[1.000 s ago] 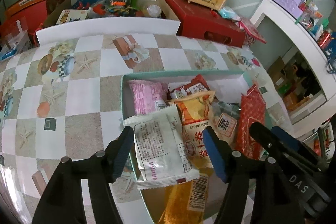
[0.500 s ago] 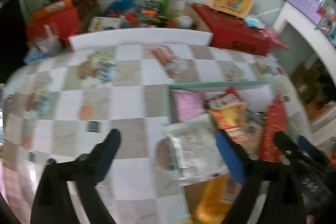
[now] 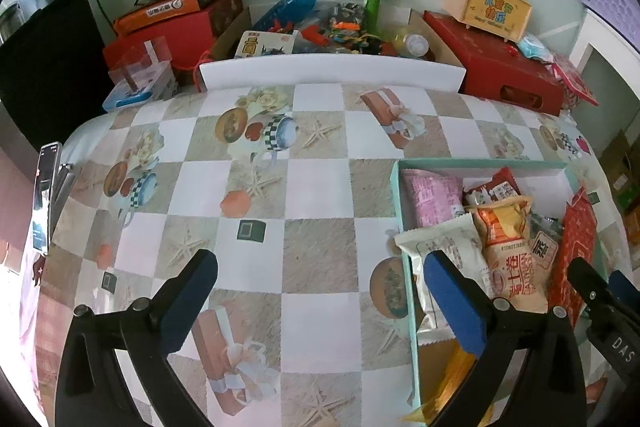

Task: Organize snacks

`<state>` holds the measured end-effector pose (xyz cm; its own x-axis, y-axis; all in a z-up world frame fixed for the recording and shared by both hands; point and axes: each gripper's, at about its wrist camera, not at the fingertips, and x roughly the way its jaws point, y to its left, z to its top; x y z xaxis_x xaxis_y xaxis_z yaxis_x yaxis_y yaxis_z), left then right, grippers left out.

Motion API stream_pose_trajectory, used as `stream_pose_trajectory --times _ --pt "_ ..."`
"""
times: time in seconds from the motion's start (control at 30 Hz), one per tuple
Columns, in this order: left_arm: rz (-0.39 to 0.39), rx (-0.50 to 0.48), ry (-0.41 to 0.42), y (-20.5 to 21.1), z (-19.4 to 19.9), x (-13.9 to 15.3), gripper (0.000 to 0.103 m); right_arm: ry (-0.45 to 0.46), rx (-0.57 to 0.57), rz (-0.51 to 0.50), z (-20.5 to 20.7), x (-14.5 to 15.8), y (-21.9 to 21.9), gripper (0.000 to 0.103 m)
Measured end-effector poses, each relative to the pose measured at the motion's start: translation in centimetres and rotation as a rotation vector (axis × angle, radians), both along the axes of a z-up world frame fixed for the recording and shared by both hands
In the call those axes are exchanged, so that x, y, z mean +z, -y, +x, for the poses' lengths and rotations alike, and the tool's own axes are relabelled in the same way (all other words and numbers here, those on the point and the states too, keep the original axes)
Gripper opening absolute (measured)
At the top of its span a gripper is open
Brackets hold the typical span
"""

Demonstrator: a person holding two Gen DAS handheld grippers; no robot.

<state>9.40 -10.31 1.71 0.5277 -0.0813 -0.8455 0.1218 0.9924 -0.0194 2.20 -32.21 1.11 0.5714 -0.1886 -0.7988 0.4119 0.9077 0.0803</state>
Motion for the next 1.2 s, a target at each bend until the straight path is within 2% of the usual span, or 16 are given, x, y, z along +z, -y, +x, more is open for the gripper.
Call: stream_pose_trajectory --times 0.27,0.73,1.0,1.2 --pt "0.034 -0.023 -0.012 -0.4 -2.0 0.4 0.103 -0.02 0.037 0.006 -0.3 0.2 -1.5 0.103" --pt "0.091 0.044 -0.048 -3.3 -7.6 -0.8 0.102 0.034 0.071 -0.029 -3.9 2.4 -4.6 0.103" --pt "0.108 0.066 -0.082 -4.6 -10.4 -2.4 0.102 0.005 0.111 -0.043 -7.0 1.1 -6.5 0.103" --pt "0.108 0.078 -0.07 -5.0 -11.0 -2.3 0.102 -0.026 0.117 -0.047 -8.1 0.0 -6.8 0.103"
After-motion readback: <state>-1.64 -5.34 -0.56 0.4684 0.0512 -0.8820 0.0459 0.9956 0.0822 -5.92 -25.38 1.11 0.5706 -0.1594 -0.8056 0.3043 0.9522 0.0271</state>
